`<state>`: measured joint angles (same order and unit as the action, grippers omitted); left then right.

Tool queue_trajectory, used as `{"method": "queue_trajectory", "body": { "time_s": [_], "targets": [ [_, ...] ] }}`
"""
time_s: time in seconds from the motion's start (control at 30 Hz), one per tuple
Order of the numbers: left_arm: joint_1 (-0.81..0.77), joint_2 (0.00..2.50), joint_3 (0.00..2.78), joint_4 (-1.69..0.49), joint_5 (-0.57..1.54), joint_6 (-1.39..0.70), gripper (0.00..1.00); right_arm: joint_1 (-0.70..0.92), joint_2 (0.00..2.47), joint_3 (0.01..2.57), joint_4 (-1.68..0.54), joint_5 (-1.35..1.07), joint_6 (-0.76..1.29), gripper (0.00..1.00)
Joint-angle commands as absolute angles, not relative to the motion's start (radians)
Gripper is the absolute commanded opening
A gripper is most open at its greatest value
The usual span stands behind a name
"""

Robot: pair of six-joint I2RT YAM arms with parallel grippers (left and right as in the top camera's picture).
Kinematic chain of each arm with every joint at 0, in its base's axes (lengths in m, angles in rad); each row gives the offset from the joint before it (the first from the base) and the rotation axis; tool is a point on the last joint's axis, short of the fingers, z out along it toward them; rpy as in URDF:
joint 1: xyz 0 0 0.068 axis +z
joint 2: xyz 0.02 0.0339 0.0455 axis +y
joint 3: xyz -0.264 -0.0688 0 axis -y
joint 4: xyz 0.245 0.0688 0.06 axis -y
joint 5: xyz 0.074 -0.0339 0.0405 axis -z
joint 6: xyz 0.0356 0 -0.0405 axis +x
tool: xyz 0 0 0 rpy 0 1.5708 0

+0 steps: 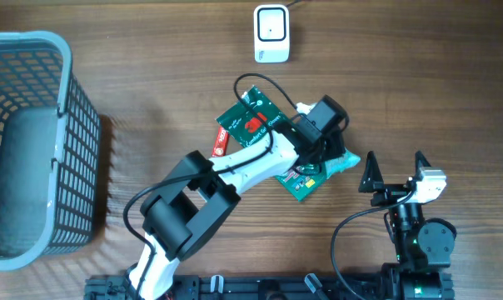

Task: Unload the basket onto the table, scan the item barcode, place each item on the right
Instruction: 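Carry the wipes pack out and release it right of the gloves, then retract the left arm to rest and move the right gripper toward the items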

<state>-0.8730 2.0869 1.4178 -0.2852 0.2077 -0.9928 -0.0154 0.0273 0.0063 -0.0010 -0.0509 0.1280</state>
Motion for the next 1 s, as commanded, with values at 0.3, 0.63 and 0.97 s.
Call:
{"method": "queue_trajectory", "body": {
  "time_s": [0.3,0.63,0.97],
  "targets": [
    [-0.867,1.67,1.56,-0.466,-0.135,-0.673,1.0,-0.01,0.023,0.005,0.001,-0.046,0.133,1.0],
    [-0.866,1.287,1.56,-0.425,-0.743,-0.598,1.0,-0.01,0.023,0.005,0.001,-0.046,0.133,1.0],
    [-0.866,0.868,1.56,-0.369,-1.137,-0.479,1.0,-0.01,0.023,0.005,0.001,-0.046,0.133,1.0]
  ]
}}
